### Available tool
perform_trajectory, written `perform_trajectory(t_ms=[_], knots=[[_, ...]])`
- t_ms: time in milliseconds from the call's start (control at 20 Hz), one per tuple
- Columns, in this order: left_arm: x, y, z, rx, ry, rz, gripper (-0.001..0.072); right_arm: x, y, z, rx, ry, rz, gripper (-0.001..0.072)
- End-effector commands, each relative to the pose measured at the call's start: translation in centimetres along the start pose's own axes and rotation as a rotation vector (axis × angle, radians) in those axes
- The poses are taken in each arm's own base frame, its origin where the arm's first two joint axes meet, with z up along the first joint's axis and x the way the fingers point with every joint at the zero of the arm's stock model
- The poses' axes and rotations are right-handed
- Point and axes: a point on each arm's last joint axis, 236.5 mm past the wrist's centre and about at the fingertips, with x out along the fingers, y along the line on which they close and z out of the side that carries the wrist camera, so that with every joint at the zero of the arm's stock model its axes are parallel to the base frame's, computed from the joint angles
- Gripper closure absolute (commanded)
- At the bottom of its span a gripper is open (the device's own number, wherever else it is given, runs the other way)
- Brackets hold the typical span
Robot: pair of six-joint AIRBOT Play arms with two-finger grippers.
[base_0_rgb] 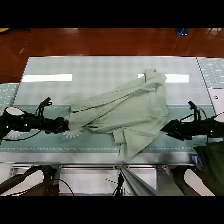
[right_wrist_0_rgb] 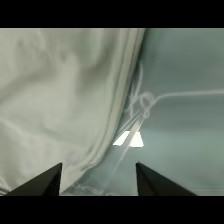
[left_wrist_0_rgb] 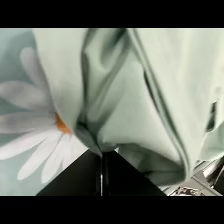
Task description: Fold the shirts.
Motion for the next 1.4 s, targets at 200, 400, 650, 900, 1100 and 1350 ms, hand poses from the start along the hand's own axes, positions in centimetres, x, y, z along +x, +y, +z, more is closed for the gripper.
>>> perform_trajectory(t_ms=[200, 400, 650, 900, 1100, 1350], knots=[[-0.3, -0.4, 0.2, 0.009, -0.002, -0.01, 0.0684, 4.4, 1.9, -3.7, -0.018, 0.072, 0.034, 0.0186], [-0.3, -0.4, 0.3, 0.009, -0.006, -0.008, 0.0684, 6.4, 3.3, -1.0, -0.008, -0.071, -0.024, 0.0305], [-0.9, -1.1, 0.8, 0.048, -0.005, -0.018, 0.0684, 6.1, 6.3, 0.5, -0.027, -0.134, 0.024, 0.0687], [-8.6, -9.8, 6.6, 0.27, -0.196, -0.116, 0.0684, -4.7, 17.8, 4.5, -0.337, -0.389, 0.189, 0.0688], [-21.0, -23.5, 9.7, 0.564, -0.538, -0.246, 0.0685, -19.3, 27.6, 5.5, -0.549, -0.755, 0.291, 0.0688], [-34.8, -35.3, 5.9, 0.876, -0.892, -0.193, 0.0684, -34.8, 33.2, 3.8, -0.712, -1.147, 0.234, 0.0688]])
